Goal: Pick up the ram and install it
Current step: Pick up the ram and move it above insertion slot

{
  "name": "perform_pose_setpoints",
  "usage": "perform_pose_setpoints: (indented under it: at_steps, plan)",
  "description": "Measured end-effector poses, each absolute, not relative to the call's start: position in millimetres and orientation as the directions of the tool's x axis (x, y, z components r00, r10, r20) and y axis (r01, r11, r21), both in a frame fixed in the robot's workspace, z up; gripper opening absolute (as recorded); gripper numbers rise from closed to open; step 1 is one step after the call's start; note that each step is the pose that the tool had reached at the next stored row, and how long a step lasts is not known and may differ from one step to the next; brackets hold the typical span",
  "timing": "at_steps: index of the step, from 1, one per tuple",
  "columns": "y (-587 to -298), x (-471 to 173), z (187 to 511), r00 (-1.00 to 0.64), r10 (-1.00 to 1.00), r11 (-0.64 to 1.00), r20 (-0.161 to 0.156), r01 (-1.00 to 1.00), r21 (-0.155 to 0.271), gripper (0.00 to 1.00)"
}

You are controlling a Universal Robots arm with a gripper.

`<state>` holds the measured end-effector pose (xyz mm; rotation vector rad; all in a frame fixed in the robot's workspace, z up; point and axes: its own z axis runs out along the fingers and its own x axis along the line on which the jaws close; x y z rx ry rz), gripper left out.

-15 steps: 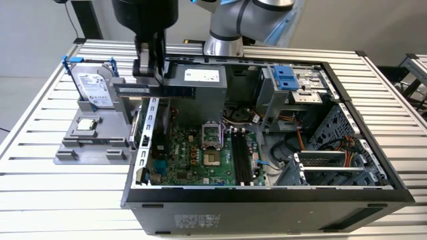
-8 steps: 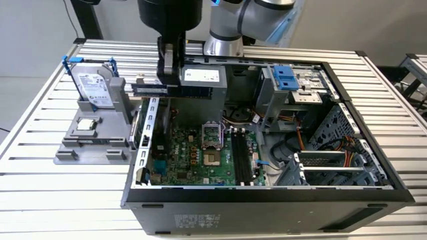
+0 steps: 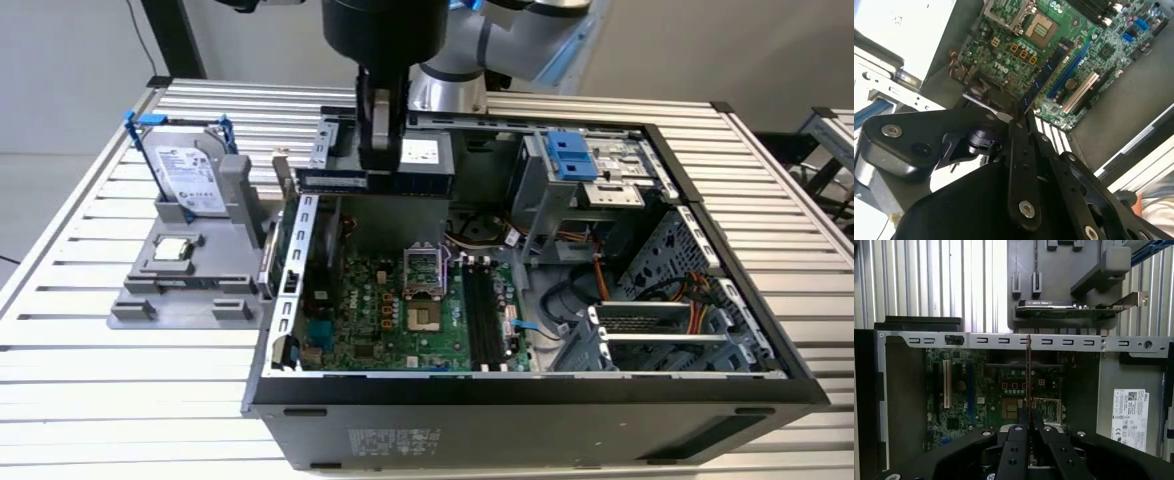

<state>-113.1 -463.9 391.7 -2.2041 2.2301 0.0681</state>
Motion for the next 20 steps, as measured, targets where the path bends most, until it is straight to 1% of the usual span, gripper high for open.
perform_pose_setpoints:
  at_steps: [20]
  plan:
    - [-463.9, -39.1, 391.0, -0.019, -0.999, 0.018, -0.034, -0.999, 0.027, 0.00]
